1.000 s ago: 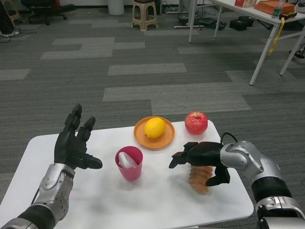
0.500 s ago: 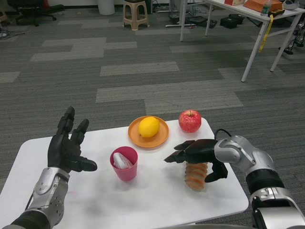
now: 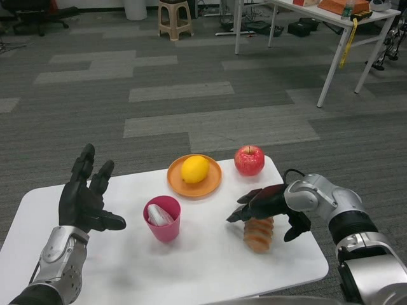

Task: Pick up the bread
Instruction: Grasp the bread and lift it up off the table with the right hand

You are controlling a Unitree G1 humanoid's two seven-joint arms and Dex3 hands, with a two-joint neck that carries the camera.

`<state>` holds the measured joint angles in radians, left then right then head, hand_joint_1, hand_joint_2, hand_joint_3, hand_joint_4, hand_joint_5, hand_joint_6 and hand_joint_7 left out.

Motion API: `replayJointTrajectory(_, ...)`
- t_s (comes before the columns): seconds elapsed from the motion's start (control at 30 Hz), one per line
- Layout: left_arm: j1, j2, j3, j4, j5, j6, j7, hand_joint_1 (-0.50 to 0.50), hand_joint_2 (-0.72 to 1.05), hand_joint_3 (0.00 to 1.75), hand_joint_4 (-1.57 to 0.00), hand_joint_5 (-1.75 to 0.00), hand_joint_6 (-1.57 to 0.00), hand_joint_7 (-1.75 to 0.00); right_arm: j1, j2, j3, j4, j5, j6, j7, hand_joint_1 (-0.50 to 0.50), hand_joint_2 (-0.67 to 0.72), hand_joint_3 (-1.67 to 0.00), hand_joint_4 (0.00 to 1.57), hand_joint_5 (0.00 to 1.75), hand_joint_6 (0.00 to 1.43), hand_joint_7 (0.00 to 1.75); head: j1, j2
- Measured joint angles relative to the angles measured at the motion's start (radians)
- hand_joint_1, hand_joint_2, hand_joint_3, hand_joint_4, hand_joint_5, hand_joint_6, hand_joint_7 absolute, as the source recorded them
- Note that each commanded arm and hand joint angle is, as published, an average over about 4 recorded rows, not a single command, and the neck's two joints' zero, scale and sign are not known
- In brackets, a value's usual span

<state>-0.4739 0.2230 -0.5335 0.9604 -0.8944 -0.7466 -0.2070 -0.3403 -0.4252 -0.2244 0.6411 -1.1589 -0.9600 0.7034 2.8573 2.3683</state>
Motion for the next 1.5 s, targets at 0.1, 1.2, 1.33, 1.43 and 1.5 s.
replayJointTrajectory(0.1, 0.0, 0.0, 0.0, 0.0, 0.0, 0.0, 0.0, 0.5, -0.46, 0.09, 0.0, -0.41, 0.0, 0.0, -0.001, 0.0, 0.001, 0.009, -0.01, 0.001, -0.003, -0.46, 0.3, -1.59, 0.0, 0.0, 0.0, 0.0, 0.0, 0.0)
replayJointTrajectory(1.2, 0.0, 0.0, -0.001, 0.0, -0.001, 0.0, 0.0, 0.5, -0.46, 0.09, 0.0, -0.41, 0.0, 0.0, -0.015, 0.062, 0.003, 0.056, -0.024, 0.132, -0.024, -0.17, 0.25, -1.33, 0.0, 0.48, 0.0, 0.28, 0.008, -0.002)
replayJointTrajectory(1.33, 0.0, 0.0, -0.001, 0.0, -0.002, 0.0, 0.0, 0.5, -0.46, 0.09, 0.0, -0.41, 0.0, 0.0, -0.016, 0.069, -0.005, 0.058, -0.024, 0.136, -0.024, -0.16, 0.17, -1.35, 0.0, 0.58, 0.0, 0.42, 0.008, -0.003)
replayJointTrajectory(1.43, 0.0, 0.0, -0.001, 0.0, -0.003, 0.0, 0.0, 0.5, -0.46, 0.09, 0.0, -0.41, 0.0, 0.0, -0.016, 0.076, -0.014, 0.059, -0.023, 0.142, -0.024, -0.15, 0.08, -1.45, 0.0, 0.58, 0.0, 0.56, 0.008, -0.003)
replayJointTrajectory(1.5, 0.0, 0.0, -0.001, 0.0, -0.003, 0.0, 0.0, 0.5, -0.46, 0.09, 0.0, -0.41, 0.0, 0.0, -0.017, 0.082, -0.019, 0.06, -0.023, 0.15, -0.023, -0.17, -0.07, -1.57, 0.0, 0.58, 0.0, 0.63, 0.008, -0.003)
